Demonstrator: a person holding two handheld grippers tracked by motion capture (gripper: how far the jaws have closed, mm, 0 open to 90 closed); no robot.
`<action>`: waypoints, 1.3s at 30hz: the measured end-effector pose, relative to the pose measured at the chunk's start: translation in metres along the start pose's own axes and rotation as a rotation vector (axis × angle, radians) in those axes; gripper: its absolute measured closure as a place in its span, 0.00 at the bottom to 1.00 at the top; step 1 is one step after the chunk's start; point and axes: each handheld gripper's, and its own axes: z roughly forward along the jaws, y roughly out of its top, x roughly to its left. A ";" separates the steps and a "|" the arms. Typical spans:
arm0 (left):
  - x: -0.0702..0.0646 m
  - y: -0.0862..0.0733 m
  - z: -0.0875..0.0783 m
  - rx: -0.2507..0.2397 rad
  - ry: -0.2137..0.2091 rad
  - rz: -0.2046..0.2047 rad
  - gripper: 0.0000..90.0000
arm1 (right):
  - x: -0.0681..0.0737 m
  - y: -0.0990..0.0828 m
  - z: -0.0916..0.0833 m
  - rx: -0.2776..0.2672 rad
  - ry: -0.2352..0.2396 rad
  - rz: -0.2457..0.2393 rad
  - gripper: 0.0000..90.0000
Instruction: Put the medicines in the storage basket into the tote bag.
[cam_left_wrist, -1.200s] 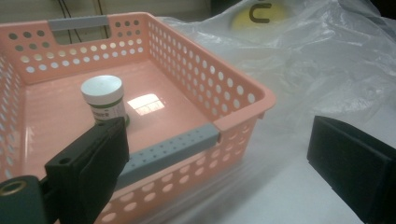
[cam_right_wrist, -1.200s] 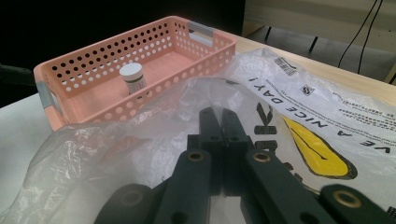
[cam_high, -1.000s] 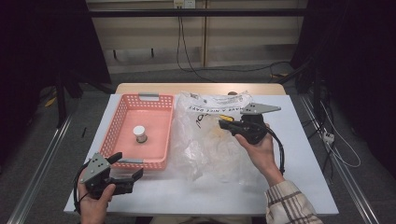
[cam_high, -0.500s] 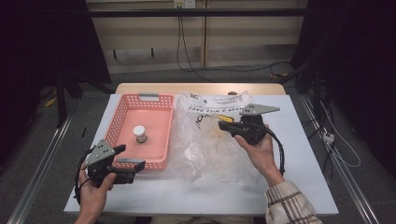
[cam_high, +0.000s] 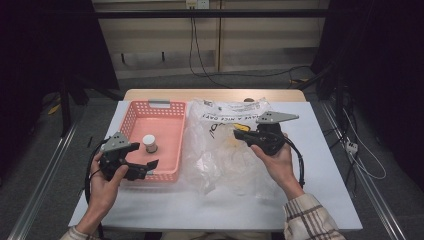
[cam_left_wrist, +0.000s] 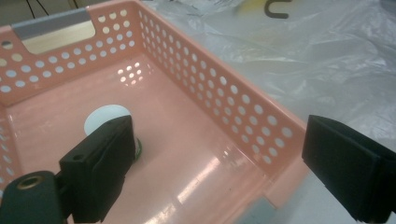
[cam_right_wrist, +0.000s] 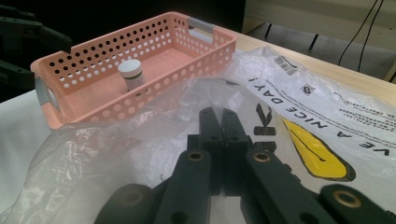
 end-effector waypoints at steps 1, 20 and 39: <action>0.003 0.002 0.002 0.011 0.010 -0.009 0.09 | 0.000 0.000 0.000 -0.002 -0.005 -0.001 1.00; 0.044 0.031 0.052 0.084 0.070 -0.021 0.15 | 0.000 0.000 0.001 0.005 0.006 0.001 1.00; 0.074 0.022 0.084 0.279 0.120 -0.067 0.27 | 0.001 -0.002 0.006 0.027 0.026 -0.002 1.00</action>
